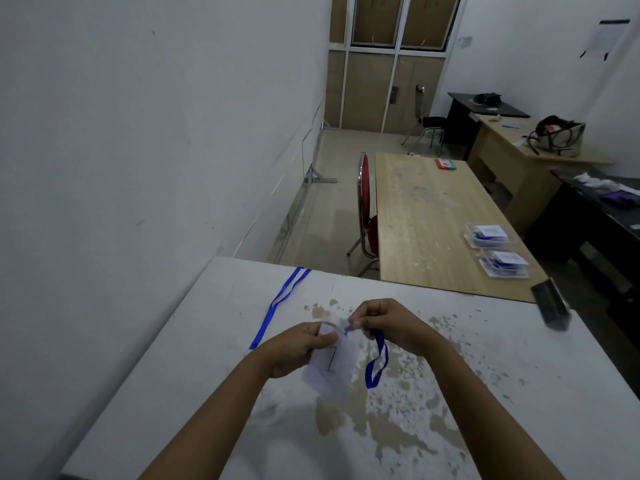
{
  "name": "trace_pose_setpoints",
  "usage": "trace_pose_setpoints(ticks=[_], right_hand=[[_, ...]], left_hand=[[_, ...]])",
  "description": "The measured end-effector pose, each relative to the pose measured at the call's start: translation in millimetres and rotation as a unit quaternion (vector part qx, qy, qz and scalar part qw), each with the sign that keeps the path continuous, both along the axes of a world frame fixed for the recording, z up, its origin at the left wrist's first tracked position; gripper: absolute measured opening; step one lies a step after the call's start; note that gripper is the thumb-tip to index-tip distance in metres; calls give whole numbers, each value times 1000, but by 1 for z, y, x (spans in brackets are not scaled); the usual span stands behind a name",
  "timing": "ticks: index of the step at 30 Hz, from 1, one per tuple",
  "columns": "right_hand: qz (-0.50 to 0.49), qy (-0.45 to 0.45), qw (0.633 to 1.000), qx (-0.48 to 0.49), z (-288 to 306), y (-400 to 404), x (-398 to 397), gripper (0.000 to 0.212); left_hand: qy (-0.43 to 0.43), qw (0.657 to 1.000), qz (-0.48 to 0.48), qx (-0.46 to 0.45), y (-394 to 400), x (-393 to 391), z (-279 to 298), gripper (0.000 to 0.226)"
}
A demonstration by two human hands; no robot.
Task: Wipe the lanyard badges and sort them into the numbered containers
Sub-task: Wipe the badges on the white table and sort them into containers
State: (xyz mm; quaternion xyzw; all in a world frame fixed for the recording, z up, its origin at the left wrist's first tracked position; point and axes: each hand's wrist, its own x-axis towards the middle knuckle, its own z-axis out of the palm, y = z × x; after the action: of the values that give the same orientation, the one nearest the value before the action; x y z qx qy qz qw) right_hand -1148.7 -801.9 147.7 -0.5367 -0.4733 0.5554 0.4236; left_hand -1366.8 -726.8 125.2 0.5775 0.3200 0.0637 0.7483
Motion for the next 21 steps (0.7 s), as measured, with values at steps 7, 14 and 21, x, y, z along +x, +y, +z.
trace_pose_setpoints(ticks=[7, 14, 21], right_hand=[[-155, 237, 959, -26, -36, -20, -13, 30], [-167, 320, 930, -66, -67, -37, -51, 33], [-136, 286, 941, -115, -63, -55, -61, 31]], left_hand=[[-176, 959, 178, -134, 3, 4, 2, 50], [-241, 920, 266, -155, 2, 16, 6, 47], [-178, 915, 346, -109, 19, 20, 5, 42]])
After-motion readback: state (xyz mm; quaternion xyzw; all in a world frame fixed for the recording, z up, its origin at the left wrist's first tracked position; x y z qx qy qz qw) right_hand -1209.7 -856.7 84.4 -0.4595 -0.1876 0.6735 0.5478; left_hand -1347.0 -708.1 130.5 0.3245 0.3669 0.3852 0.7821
